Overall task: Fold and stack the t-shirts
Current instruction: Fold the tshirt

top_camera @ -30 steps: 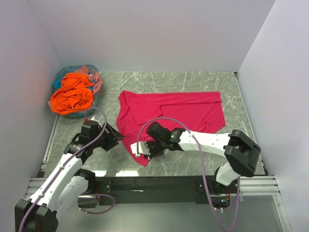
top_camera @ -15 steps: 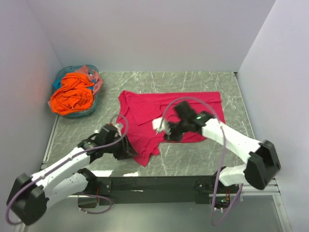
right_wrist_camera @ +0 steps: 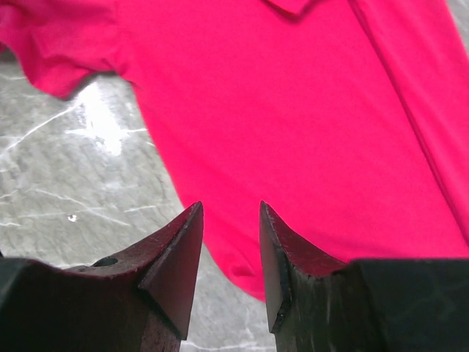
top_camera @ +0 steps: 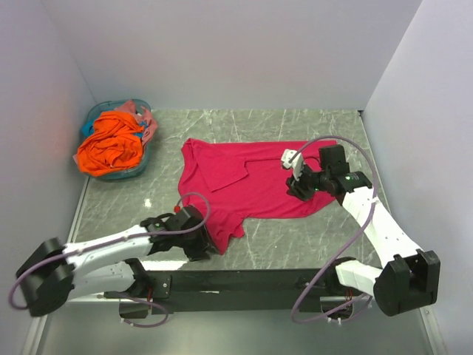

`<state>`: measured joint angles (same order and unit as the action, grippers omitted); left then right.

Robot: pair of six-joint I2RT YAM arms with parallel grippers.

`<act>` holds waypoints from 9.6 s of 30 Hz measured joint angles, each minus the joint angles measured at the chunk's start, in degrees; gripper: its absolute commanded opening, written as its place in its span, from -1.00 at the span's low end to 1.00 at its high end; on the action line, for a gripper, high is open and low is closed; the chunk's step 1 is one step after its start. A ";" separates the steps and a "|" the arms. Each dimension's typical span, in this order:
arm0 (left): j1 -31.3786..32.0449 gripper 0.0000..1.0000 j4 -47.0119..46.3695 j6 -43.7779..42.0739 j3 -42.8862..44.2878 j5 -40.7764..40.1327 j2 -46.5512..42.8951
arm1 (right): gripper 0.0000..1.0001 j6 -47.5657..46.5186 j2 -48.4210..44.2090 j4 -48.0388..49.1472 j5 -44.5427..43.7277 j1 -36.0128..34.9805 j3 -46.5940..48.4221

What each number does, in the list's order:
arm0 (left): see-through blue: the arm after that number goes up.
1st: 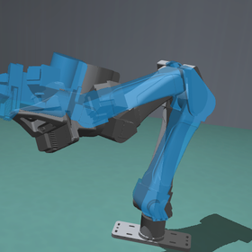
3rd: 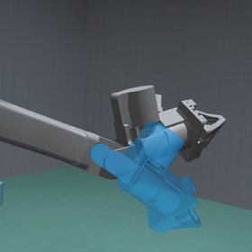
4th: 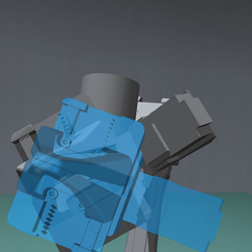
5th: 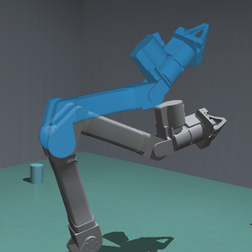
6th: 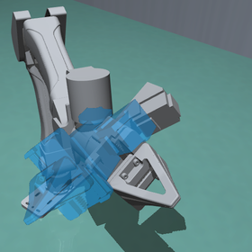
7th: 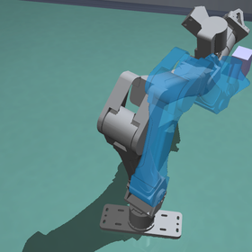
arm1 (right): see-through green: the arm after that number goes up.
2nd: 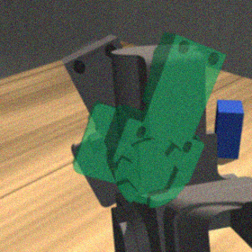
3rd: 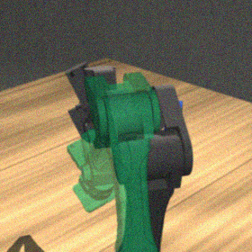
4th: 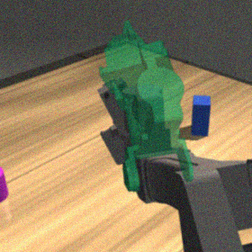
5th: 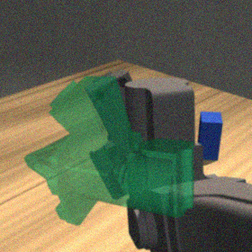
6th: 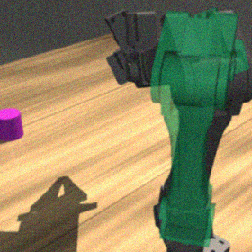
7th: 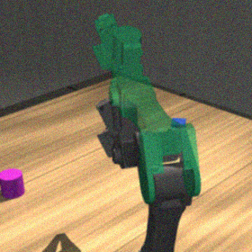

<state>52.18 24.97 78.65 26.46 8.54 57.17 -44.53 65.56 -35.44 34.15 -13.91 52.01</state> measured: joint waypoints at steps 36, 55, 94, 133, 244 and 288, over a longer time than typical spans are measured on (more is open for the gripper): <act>2.58 -0.73 0.37 6.88 8.44 -9.40 20.22 | -0.12 0.35 -5.68 0.07 3.76 5.62 -2.93; 2.82 -0.99 -0.92 0.26 7.78 -12.70 10.08 | -0.05 -34.62 5.55 -16.15 -2.01 28.55 -1.84; 2.78 -0.99 -4.13 -1.51 7.50 -9.66 13.18 | -0.12 -58.01 43.23 -15.43 -7.21 23.28 20.41; 2.75 -0.99 -4.22 -1.49 7.52 -8.68 13.18 | -0.09 -57.44 40.83 -14.75 -5.46 22.12 19.67; -26.40 -0.99 5.49 -19.69 20.94 -6.60 0.46 | -1.00 -33.53 34.10 -17.55 14.60 45.53 12.63; -32.76 -0.99 -4.20 -27.39 33.94 1.09 23.32 | -1.00 -4.26 37.75 0.98 10.32 41.42 14.58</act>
<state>19.42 20.78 51.27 60.40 9.63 80.49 -48.80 103.31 -34.46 44.47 27.51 66.59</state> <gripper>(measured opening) 0.013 0.027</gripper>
